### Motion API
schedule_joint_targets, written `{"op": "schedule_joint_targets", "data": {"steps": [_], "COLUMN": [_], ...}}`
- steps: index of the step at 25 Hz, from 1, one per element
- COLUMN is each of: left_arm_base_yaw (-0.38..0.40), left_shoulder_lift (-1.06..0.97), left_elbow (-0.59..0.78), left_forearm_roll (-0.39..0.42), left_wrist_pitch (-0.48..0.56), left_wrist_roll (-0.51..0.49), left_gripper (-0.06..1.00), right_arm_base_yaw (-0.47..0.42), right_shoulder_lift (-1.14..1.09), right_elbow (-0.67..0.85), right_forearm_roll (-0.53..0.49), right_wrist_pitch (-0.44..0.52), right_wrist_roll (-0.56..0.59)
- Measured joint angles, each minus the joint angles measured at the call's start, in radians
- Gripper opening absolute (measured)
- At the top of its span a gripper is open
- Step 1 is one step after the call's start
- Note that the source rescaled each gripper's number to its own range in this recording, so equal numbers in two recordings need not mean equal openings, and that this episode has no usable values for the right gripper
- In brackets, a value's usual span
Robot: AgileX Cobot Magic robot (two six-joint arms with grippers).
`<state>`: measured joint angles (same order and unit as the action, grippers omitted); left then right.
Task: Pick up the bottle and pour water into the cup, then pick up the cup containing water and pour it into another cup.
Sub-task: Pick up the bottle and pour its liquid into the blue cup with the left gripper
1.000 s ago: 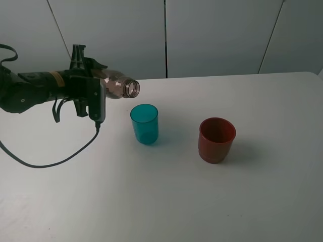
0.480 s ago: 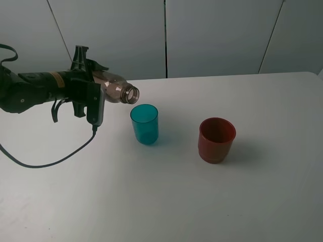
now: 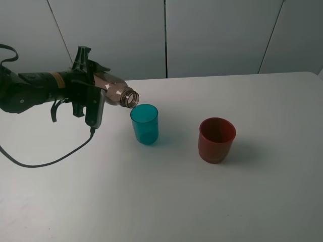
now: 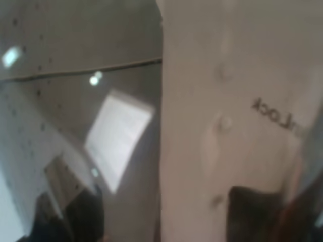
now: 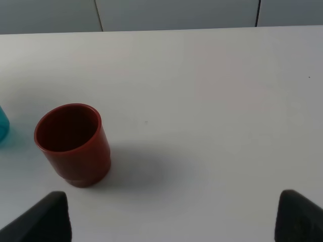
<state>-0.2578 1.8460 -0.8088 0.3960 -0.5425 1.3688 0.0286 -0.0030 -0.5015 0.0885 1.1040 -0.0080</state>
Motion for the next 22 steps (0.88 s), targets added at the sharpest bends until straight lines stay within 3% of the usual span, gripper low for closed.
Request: {"op": "schedule_joint_targets", "data": {"steps": [22], "left_arm_base_yaw": [0.0], "left_shoulder_lift": [0.0], "left_elbow": [-0.05], "left_forearm_roll": [0.006], "left_wrist_pitch": [-0.015], "left_wrist_roll": [0.074], "left_gripper": [0.01], "right_arm_base_yaw": [0.0], "right_shoulder_lift": [0.0], "right_elbow": [0.0], "right_forearm_roll": [0.0], "right_wrist_pitch": [0.0], "right_wrist_roll": [0.0]}}
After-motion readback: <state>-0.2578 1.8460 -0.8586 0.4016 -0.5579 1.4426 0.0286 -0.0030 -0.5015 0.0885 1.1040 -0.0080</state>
